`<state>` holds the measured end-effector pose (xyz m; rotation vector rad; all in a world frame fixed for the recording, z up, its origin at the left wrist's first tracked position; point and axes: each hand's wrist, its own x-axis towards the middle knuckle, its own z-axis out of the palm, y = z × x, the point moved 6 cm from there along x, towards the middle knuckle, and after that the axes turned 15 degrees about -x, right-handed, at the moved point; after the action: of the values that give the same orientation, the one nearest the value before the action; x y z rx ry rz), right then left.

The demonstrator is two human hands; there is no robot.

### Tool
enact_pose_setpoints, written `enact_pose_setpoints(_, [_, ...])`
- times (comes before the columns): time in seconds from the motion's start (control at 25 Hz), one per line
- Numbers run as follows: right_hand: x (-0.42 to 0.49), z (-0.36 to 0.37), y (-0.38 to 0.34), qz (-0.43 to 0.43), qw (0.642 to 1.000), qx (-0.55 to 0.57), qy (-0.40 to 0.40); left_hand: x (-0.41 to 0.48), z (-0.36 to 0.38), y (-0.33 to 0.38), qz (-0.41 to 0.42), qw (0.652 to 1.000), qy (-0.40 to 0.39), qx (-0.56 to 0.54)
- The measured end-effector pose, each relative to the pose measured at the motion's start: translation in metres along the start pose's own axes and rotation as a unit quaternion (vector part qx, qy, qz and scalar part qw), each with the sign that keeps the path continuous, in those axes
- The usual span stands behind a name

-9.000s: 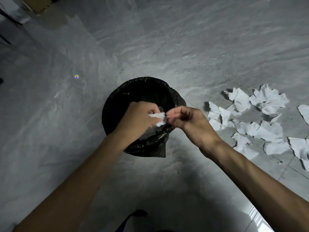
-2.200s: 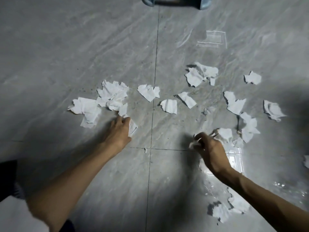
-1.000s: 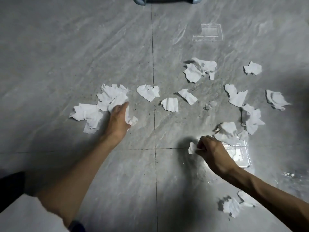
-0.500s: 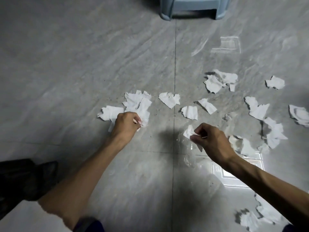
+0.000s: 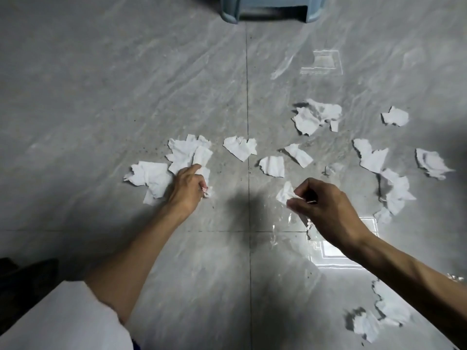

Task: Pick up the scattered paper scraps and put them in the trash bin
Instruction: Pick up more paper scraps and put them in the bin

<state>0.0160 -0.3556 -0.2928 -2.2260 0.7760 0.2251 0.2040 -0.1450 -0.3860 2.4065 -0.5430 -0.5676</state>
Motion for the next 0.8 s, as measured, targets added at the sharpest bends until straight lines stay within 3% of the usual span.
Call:
enact_pose_setpoints(0.32, [0.018, 0.008, -0.008, 0.005, 0.999, 0.025, -0.020, -0.005, -0.023, 0.023, -0.010, 0.997, 0.069, -0.027])
enact_pose_setpoints(0.56, [0.024, 0.034, -0.107, -0.069, 0.989, 0.112, -0.074, -0.060, -0.159, 0.082, 0.047, 0.984, 0.159, -0.070])
enact_pose_setpoints(0.68, [0.012, 0.047, -0.173, -0.119, 0.968, 0.190, -0.115, -0.121, -0.237, 0.104, 0.076, 0.969, 0.228, -0.063])
enact_pose_setpoints(0.8, [-0.014, 0.066, -0.236, -0.158, 0.939, 0.257, -0.167, -0.184, -0.296, 0.100, 0.050, 0.961, 0.269, -0.039])
